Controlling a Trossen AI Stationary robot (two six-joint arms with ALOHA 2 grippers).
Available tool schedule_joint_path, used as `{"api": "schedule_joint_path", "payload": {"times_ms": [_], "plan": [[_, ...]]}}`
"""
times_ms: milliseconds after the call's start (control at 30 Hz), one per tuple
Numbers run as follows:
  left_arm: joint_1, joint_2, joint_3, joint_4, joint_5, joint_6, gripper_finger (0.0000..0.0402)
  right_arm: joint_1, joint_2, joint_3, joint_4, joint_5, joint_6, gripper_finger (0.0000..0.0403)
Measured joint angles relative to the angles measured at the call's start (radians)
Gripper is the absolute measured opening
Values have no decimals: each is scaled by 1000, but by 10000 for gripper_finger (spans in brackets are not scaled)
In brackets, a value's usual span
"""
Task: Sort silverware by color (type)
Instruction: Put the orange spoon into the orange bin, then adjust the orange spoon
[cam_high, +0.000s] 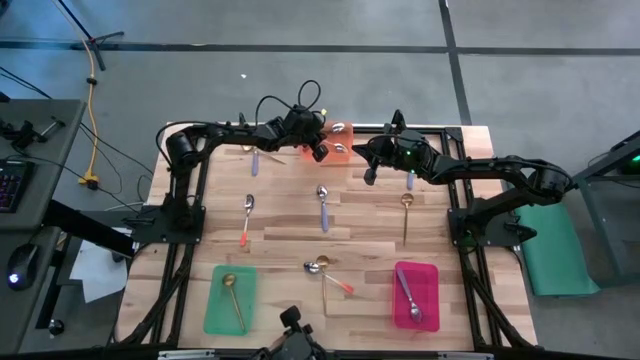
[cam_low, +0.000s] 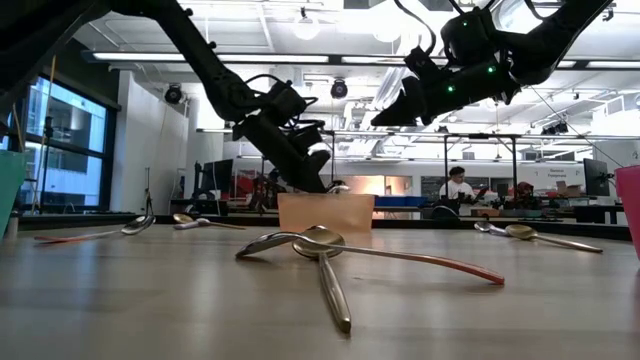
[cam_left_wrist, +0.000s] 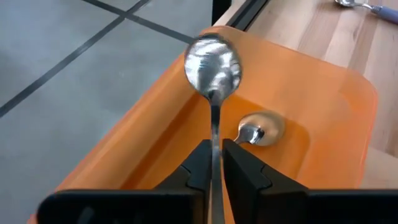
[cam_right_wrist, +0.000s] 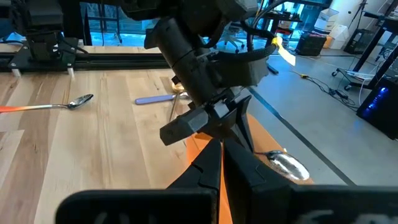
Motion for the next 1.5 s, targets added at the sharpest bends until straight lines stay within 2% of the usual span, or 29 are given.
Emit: {"api": "schedule_joint_path", "payload": {"times_ms": [200,400,500,800,900,1067,1200,1400,1500], "plan": [[0,-7,0,-14,-13,34,48,0,0,0,0,0,0,0],[-17,-60,-7,-4,-33,69,8,0,0,0,-1,0,0,0],[-37,-97,-47,36,-35,69,3,0,0,0,-1,0,-6,0],[-153,-259,-340,385,-35,35,1,2,0,0,-13,8,-31,0],[-214,-327,-434,461,-35,41,1,18,0,0,-16,70,-32,0],[-325,-453,-589,535,-35,70,0,73,-10,0,-25,168,-62,0],[-411,-534,-697,581,-53,78,0,126,-17,0,-29,182,-52,0],[-531,-616,-819,592,-128,63,0,249,-15,0,-98,157,68,0],[-591,-632,-858,599,-164,51,0,346,7,0,-127,211,122,0]]}}
